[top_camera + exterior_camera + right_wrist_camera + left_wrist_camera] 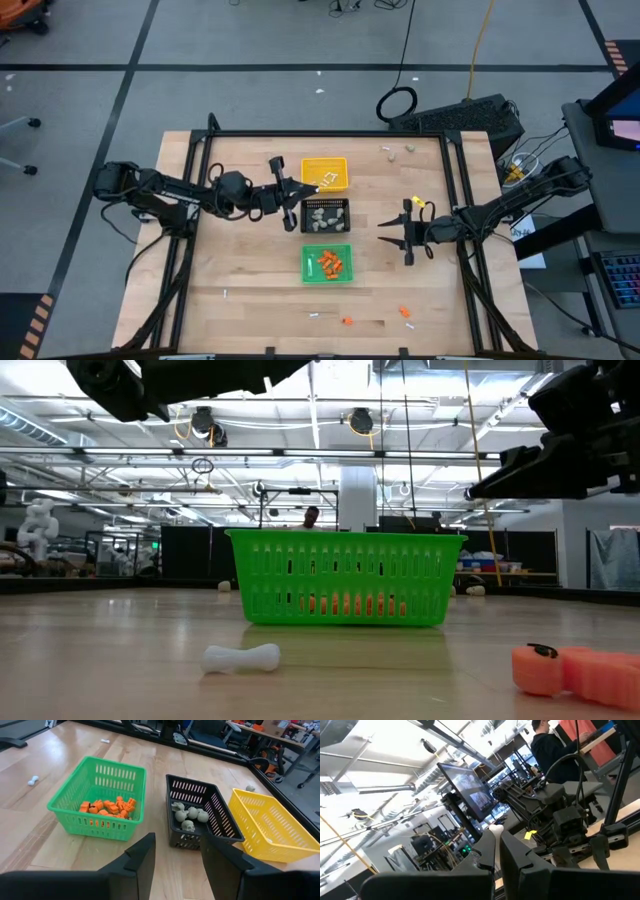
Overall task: Sort Halloween decoration
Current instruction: Put the white bone toy into the yellow basket
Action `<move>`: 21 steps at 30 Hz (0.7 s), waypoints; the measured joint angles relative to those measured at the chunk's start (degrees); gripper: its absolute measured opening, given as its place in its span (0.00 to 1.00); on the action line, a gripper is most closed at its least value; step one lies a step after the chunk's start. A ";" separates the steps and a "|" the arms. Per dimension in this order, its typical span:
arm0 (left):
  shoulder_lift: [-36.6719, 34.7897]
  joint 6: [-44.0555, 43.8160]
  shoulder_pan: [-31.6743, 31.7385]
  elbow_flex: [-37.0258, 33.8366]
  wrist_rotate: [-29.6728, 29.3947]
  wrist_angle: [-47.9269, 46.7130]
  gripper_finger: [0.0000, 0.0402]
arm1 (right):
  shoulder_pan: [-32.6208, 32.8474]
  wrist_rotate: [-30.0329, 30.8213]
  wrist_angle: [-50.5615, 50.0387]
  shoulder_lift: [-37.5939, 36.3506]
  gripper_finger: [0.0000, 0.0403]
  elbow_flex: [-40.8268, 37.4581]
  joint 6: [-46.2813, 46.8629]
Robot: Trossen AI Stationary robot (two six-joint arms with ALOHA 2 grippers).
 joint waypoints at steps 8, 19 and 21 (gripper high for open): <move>0.04 -3.02 -0.02 0.02 0.13 0.23 0.02 | 0.00 -0.01 0.11 0.00 0.35 0.00 0.00; 0.04 -22.63 0.00 0.04 -2.78 0.42 0.02 | 0.01 -0.02 0.09 0.00 0.35 0.00 0.00; 0.04 -25.94 0.00 0.04 -3.97 0.39 0.02 | 0.01 -0.02 0.09 0.00 0.35 0.00 0.00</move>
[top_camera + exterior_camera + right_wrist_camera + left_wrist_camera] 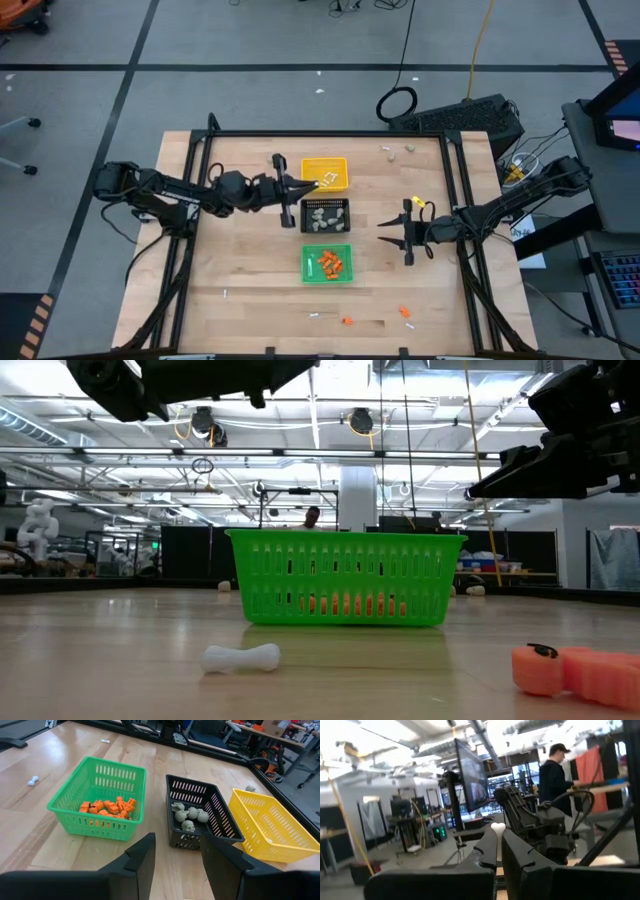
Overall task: Sort Halloween decoration
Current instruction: Put the white bone toy into the yellow basket
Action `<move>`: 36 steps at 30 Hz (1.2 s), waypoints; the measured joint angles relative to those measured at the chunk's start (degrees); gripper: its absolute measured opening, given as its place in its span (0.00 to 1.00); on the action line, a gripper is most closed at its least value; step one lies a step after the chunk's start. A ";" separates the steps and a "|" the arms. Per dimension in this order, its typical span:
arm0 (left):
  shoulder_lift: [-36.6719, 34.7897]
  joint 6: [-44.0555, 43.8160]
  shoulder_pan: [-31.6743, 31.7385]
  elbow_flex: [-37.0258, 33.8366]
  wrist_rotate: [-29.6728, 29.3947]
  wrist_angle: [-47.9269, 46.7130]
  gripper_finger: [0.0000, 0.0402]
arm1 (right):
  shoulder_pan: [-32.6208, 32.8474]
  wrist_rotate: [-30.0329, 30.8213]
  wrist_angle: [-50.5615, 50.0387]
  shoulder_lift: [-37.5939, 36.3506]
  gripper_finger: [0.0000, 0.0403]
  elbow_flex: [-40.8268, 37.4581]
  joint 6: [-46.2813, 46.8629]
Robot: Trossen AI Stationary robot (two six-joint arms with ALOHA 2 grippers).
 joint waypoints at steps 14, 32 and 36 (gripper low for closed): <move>0.00 -9.59 0.00 0.00 -6.64 -0.17 0.02 | 0.01 -0.02 -0.02 0.01 0.35 0.00 0.01; 7.52 -12.11 5.85 13.23 -13.78 -24.52 0.02 | 0.01 0.07 0.00 0.02 0.35 0.04 0.01; 11.75 -16.50 8.66 18.38 -13.87 -34.75 0.02 | 0.01 0.11 -0.01 0.02 0.35 0.04 0.46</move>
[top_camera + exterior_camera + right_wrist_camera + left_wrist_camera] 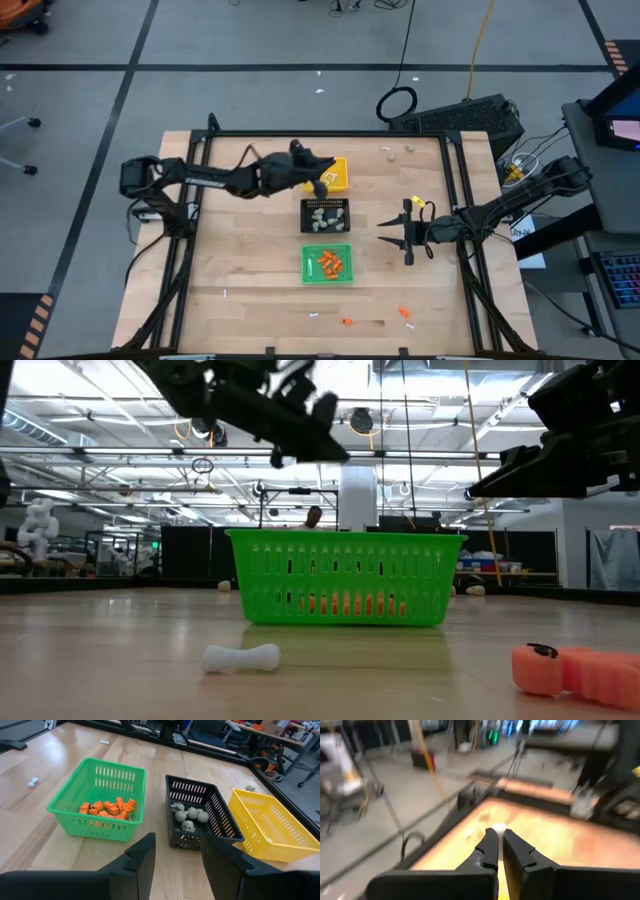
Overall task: Sort Halloween decoration
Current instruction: Put the white bone toy into the yellow basket
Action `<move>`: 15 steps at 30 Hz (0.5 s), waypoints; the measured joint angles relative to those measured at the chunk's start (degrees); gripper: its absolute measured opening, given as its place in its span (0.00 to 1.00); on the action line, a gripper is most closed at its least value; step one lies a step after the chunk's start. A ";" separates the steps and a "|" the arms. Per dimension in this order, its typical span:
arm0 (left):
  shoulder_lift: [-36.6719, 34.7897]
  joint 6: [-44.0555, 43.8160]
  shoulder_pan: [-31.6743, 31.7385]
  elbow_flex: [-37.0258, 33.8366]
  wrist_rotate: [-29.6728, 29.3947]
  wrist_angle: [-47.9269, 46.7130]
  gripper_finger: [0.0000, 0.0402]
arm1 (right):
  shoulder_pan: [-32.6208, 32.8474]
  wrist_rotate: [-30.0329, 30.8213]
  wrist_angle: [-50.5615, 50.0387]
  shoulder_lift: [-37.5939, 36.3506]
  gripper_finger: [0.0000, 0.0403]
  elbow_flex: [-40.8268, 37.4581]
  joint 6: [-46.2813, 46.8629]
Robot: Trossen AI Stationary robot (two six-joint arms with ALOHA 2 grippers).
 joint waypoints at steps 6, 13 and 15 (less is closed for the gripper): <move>5.24 -4.25 2.30 5.55 -0.03 -12.42 0.02 | 0.00 0.06 -0.48 0.00 0.35 0.00 0.61; 9.36 -10.88 4.28 8.35 0.92 -19.56 0.02 | 0.00 0.13 -0.60 0.00 0.35 0.00 0.87; 10.22 -11.85 4.30 8.64 1.24 -20.90 0.02 | 0.00 0.13 -0.43 0.00 0.35 0.00 1.09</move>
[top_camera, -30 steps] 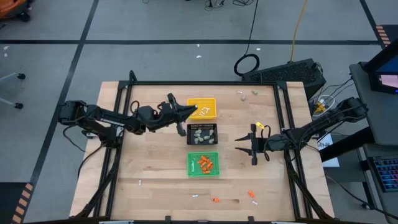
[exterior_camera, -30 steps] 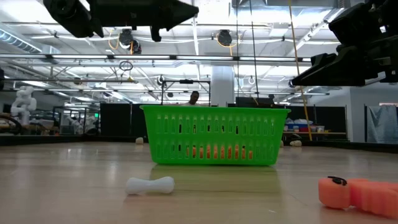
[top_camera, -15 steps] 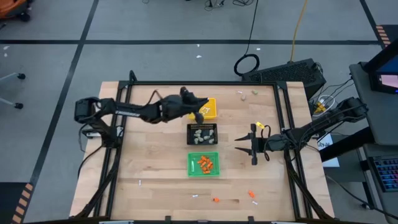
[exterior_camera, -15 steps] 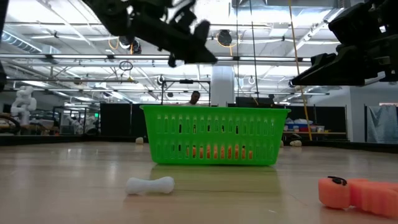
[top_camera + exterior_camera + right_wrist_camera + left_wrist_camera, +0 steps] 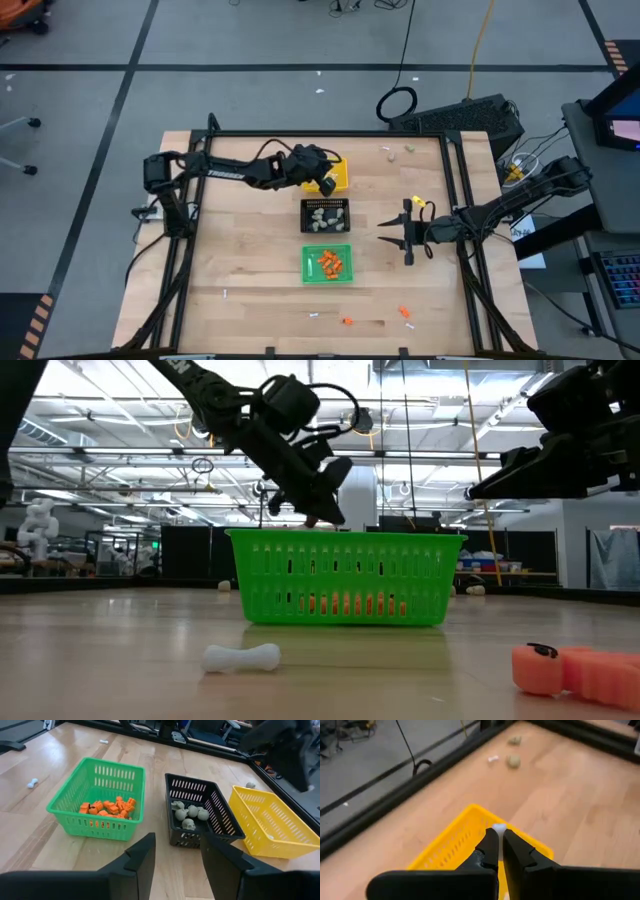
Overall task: Sort Halloween decoration
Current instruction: Put the white bone toy into the yellow basket, then put the orange skeleton toy into the green basket
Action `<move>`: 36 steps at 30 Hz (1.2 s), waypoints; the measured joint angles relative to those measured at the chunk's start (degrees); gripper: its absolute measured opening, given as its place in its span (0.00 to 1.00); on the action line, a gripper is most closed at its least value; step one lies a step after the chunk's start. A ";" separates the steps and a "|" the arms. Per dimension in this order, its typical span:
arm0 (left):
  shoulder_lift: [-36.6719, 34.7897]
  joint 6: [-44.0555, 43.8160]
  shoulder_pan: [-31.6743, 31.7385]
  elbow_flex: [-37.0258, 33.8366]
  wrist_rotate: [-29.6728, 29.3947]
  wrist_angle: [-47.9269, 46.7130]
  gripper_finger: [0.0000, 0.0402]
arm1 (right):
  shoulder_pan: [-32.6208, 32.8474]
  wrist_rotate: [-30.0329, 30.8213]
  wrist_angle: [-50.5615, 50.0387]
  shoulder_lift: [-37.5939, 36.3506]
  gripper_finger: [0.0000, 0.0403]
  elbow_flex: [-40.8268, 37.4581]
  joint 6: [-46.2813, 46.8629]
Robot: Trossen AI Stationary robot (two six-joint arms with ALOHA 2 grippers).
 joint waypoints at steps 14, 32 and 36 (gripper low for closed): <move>2.84 -4.51 0.72 0.00 0.35 -5.93 0.24 | 0.00 0.02 0.44 0.00 0.35 0.00 4.49; -6.61 0.06 -20.01 -1.18 -10.57 -11.31 0.31 | 7.93 -2.01 -36.93 -0.98 0.35 15.54 27.52; -6.87 -1.19 -26.80 -1.22 -17.47 -11.40 0.30 | 12.29 -3.40 -44.32 -0.98 0.35 19.28 33.93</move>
